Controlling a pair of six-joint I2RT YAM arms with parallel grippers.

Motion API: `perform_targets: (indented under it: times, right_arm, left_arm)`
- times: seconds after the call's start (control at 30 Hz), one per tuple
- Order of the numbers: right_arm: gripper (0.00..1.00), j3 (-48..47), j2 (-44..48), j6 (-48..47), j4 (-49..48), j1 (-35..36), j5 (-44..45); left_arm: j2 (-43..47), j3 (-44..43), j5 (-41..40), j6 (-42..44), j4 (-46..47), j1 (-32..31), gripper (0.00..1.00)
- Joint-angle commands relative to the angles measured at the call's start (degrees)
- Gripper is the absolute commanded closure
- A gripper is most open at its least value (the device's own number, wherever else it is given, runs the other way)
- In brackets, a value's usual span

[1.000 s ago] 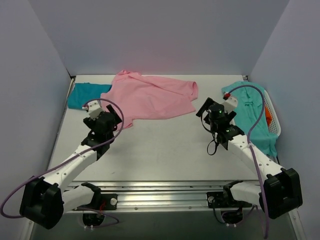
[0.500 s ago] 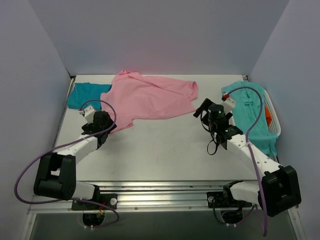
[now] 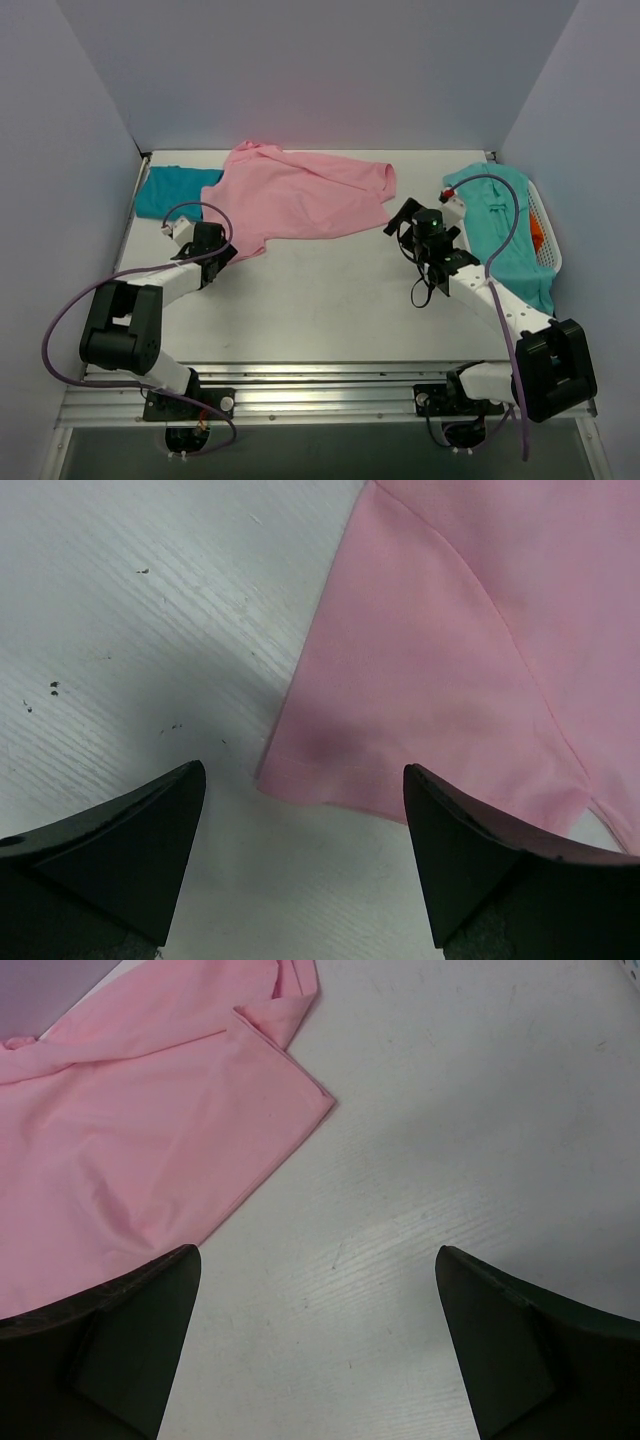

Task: Fold and stack the t-shirts
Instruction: Flatten out the tshirt

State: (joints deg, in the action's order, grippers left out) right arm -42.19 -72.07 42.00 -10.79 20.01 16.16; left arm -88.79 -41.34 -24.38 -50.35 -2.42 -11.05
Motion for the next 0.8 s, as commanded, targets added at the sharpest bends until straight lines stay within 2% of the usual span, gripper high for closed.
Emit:
perform_targets:
  times: [0.0, 0.13, 0.17, 0.27, 0.4, 0.5, 0.63, 0.77]
  right_arm:
    - [0.00, 0.5, -0.3, 0.0, -1.6, -0.4, 0.8]
    - [0.00, 0.5, -1.0, 0.0, -2.2, -0.5, 0.5]
    - [0.00, 0.5, -1.5, 0.1, -2.4, -0.6, 0.4]
    - [0.00, 0.8, -2.7, 0.4, -3.4, -0.5, -0.1]
    - [0.00, 1.3, -4.7, 0.8, -5.6, -0.6, -0.6]
    - [0.00, 1.6, -7.9, 1.5, -8.6, -0.6, -0.6]
    - [0.00, -0.8, -14.5, 2.2, -12.7, -0.7, -0.8]
    - [0.00, -5.2, -24.0, 2.6, -15.4, -0.7, -1.5]
  left_arm:
    - [0.4, -1.3, -0.1, -2.6, 3.4, 0.2, 0.11]
    - [-0.3, -1.2, 0.3, -3.1, 4.0, 0.2, 0.21]
    - [-0.4, -1.4, 0.3, -3.1, 3.9, 0.2, 0.31]
    - [-1.1, -2.0, 0.5, -3.1, 4.2, 0.2, 0.42]
    - [-2.5, -1.8, 1.3, -3.7, 6.5, 0.3, 0.68]
    - [-3.5, -1.6, 1.4, -4.4, 7.9, 0.3, 0.83]
    - [-4.0, -1.5, 1.3, -4.7, 9.1, 0.2, 0.90]
    - [-3.9, -2.1, 2.2, -3.4, 8.8, 0.5, 0.92]
